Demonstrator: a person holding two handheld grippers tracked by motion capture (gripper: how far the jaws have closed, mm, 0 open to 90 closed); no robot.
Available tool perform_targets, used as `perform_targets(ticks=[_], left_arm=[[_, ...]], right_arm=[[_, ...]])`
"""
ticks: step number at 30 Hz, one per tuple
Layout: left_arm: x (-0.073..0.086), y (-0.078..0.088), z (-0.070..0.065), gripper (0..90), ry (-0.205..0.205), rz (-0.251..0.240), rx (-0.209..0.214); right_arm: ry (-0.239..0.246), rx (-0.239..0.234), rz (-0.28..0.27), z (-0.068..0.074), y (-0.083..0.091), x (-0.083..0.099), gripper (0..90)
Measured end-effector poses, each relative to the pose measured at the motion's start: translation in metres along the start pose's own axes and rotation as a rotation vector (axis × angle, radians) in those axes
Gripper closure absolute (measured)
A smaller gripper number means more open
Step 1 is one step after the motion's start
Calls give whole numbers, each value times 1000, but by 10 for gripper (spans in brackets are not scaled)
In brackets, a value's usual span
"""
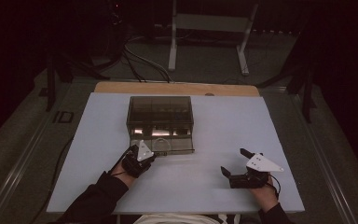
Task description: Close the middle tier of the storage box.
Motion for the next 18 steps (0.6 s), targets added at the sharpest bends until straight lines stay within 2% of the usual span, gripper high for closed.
perform_targets(ticks=[18], left_arm=[[-1, 1, 3, 900, 9, 1, 10]], right_arm=[[1, 0, 1, 0, 0, 0, 0]])
Point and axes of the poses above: each handheld gripper's, and its own axes: y roughly backward along the jaws, x roughly out of its underside, z roughly to its left, the point moved 2 cm from there along -y, roughly forward along the jaws, and after that the axes turned 2 degrees about -x, right-handed, at the moved point
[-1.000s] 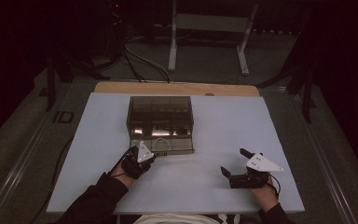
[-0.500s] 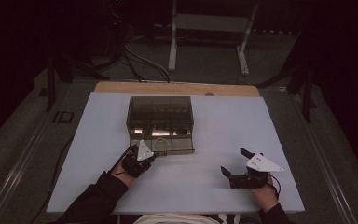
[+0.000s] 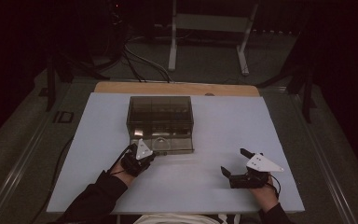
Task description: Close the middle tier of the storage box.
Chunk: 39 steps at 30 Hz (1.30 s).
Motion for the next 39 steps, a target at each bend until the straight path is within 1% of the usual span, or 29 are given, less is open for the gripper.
perform_targets(ticks=[5, 13, 18, 30, 39], left_arm=[[0, -2, 0, 900, -8, 9, 1], [0, -3, 0, 900, -6, 13, 10], [0, -4, 0, 900, -6, 13, 8], [-3, -7, 2, 900, 6, 13, 18], [-5, -10, 6, 900, 16, 14, 11]], right_arm=[[-1, 0, 0, 0, 0, 0, 0], [0, 0, 0, 0, 0, 0, 0], [-1, -1, 0, 0, 0, 0, 0], [-4, 0, -1, 0, 0, 0, 0], [-6, -1, -2, -1, 0, 0, 0]])
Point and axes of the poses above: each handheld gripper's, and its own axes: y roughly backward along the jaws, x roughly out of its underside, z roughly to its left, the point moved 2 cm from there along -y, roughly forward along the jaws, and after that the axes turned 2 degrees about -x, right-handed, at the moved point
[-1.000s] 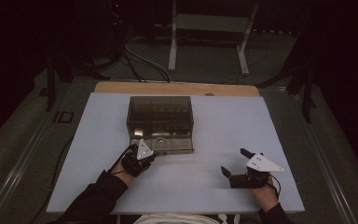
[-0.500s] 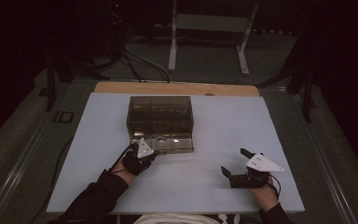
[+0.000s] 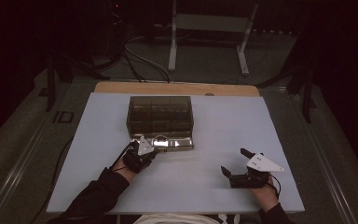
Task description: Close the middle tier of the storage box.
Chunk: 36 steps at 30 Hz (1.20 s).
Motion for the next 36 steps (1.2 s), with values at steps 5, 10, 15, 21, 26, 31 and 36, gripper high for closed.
perform_targets(ticks=[5, 10, 15, 21, 26, 31, 36], left_arm=[[0, -1, 0, 900, -5, 2, -1], [-2, -2, 2, 900, -1, 3, -2], [-3, -3, 4, 900, 1, 3, -2], [-4, -4, 4, 900, -4, 2, -10], [-5, -4, 4, 900, -4, 2, -6], [-6, -5, 5, 900, -8, 5, -7], [-7, -4, 9, 900, 6, -2, -22]], right_arm=[[1, 1, 0, 0, 0, 0, 0], [0, 0, 0, 0, 0, 0, 0], [0, 0, -1, 0, 0, 0, 0], [2, 0, 0, 0, 0, 0, 0], [3, 1, 1, 0, 0, 0, 0], [4, 0, 1, 0, 0, 0, 0], [3, 0, 0, 0, 0, 0, 0]])
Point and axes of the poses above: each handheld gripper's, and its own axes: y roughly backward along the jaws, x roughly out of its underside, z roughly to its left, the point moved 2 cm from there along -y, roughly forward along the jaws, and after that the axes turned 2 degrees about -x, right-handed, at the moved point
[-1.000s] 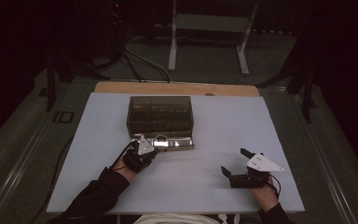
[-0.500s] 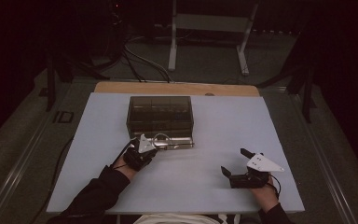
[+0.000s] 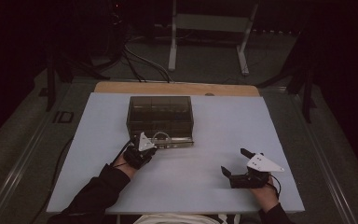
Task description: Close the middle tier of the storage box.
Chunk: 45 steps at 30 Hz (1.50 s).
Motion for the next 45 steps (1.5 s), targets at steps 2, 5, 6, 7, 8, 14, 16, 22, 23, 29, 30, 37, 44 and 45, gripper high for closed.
perform_targets(ticks=[2, 5, 6, 7, 8, 14, 16, 22, 23, 29, 30, 37, 44, 45], left_arm=[[-1, 0, 2, 900, 2, -2, -1], [-2, 1, 3, 900, 7, -6, -1], [-3, 0, 4, 900, 8, -7, -2], [-3, 0, 4, 900, 9, -7, -3], [-3, 0, 4, 900, 10, -6, -3], [-6, -1, 5, 900, 7, -6, 0], [-6, -2, 5, 900, 6, -6, 2], [-8, -3, 4, 900, 3, -3, 4], [-8, -4, 4, 900, 4, -4, 2], [-9, -5, 5, 900, 11, -2, 2], [-9, -5, 6, 900, 12, -2, 2], [-10, -6, 7, 900, 12, -1, -3], [-11, -8, 8, 900, 9, -1, -3], [-11, -9, 8, 900, 9, 3, -2]], right_arm=[[2, 0, -1, 0, 0, 0, 0], [0, 0, -1, 0, 0, 0, 0], [0, 0, -1, 0, 0, 0, 0], [0, 0, 0, 0, 0, 0, 0], [1, 0, 1, 0, 0, 0, 0], [0, 1, -2, 0, 0, 0, 0], [0, 1, 0, 0, 0, 0, 0], [0, 1, -2, 0, 0, 0, 0], [1, 0, -3, 0, 0, 0, 0], [2, 1, -2, 0, 0, 0, 0], [0, 1, -2, 0, 0, 0, 0], [2, 1, -2, 0, 0, 0, 0], [0, 0, 1, 0, 0, 0, 0], [0, 0, -1, 0, 0, 0, 0]])
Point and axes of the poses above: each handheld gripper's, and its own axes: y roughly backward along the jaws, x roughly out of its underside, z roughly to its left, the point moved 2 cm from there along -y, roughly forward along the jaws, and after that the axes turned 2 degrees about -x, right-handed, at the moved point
